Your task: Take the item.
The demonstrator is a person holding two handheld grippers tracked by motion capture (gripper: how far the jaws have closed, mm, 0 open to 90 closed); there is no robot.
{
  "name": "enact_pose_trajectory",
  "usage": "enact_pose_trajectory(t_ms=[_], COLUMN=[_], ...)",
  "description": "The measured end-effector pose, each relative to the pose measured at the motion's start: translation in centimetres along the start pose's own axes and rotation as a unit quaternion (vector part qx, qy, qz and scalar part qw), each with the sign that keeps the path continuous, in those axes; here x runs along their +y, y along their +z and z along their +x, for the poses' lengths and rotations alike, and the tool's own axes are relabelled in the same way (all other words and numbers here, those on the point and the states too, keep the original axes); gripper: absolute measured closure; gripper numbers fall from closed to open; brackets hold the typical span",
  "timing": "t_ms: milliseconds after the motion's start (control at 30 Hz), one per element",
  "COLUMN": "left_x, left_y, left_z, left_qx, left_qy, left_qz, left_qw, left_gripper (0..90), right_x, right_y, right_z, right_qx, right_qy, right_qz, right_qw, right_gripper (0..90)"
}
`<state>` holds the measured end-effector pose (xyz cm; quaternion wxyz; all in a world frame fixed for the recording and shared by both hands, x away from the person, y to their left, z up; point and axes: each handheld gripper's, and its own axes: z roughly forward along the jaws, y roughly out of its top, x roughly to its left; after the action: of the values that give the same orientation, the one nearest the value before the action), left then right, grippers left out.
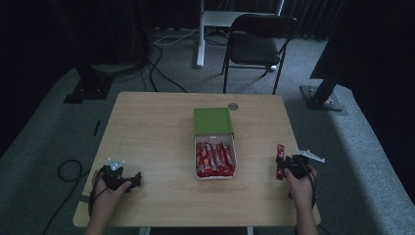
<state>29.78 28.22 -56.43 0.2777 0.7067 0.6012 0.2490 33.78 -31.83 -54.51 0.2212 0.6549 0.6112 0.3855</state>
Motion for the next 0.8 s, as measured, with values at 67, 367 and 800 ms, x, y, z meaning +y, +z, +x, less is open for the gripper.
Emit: enact_pose_trajectory(t_ms=[67,367,800], left_x=[0.0,0.0,0.0], left_y=[0.0,0.0,0.0], left_z=[0.0,0.0,0.0], left_qx=[0.0,0.0,0.0], left_qy=[0.0,0.0,0.0], left_qz=[0.0,0.0,0.0], left_qw=[1.0,1.0,1.0], left_gripper=[0.5,0.5,0.5], right_x=[0.3,0.5,0.0], right_y=[-0.2,-0.7,-0.3], right_z=[0.3,1.5,3.8], right_qx=[0.007,0.049,0.135], right_qy=[-0.013,-0.044,-0.093], right_qz=[-0.001,-0.003,-0.003], right_qw=[0.9999,0.9978,0.9865], right_gripper=[50.9,43.4,32.7])
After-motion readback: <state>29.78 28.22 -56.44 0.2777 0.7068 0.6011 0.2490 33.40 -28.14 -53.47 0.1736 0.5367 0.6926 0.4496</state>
